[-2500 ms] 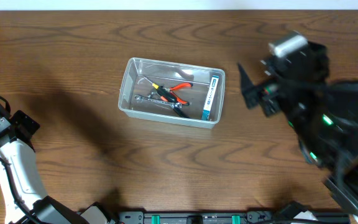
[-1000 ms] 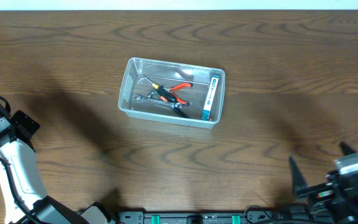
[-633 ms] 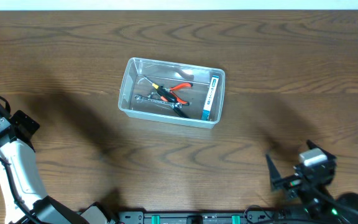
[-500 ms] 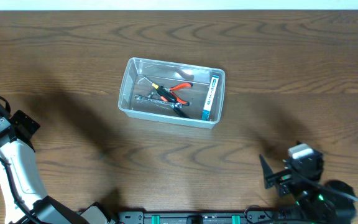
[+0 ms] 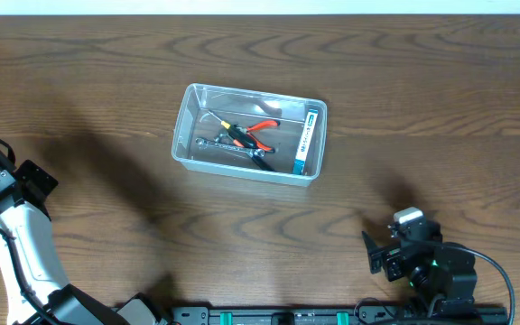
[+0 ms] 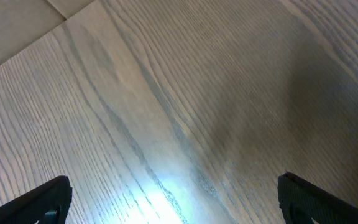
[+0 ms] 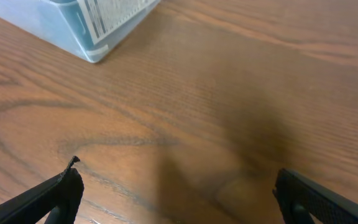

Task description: Pack container

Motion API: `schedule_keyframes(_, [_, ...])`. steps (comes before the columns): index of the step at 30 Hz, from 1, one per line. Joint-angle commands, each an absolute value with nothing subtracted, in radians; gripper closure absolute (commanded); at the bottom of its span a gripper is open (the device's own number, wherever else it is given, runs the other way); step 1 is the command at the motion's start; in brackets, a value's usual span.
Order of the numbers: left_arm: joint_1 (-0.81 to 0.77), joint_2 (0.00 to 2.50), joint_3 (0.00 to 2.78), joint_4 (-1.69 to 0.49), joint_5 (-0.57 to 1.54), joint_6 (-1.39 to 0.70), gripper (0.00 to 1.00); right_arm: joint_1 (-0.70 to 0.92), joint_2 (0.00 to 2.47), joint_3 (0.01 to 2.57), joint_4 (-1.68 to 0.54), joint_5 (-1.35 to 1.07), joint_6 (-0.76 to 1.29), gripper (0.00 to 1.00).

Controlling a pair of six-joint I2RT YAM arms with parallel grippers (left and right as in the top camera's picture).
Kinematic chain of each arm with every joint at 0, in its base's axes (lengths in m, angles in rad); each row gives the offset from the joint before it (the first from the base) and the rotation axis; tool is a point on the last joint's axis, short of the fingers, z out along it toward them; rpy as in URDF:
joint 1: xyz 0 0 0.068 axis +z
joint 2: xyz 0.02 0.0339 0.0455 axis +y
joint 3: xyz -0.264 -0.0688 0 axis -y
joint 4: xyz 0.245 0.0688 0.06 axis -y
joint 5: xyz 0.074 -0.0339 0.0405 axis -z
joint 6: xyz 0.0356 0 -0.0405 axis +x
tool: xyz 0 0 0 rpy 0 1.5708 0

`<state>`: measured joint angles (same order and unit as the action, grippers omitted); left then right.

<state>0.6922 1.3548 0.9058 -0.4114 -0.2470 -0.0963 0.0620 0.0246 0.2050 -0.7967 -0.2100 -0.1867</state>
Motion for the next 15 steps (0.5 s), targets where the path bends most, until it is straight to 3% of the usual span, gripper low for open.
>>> schedule_keyframes(1, [0.696,1.360,0.936,-0.411,-0.263,-0.084,0.02,0.057,0.006,0.194,-0.791,-0.214,-0.173,0.01])
schedule_keyframes(15, [0.696,1.360,0.936,-0.411,-0.263,-0.084,0.02,0.057,0.006,0.183,-0.800,-0.214,-0.173,0.01])
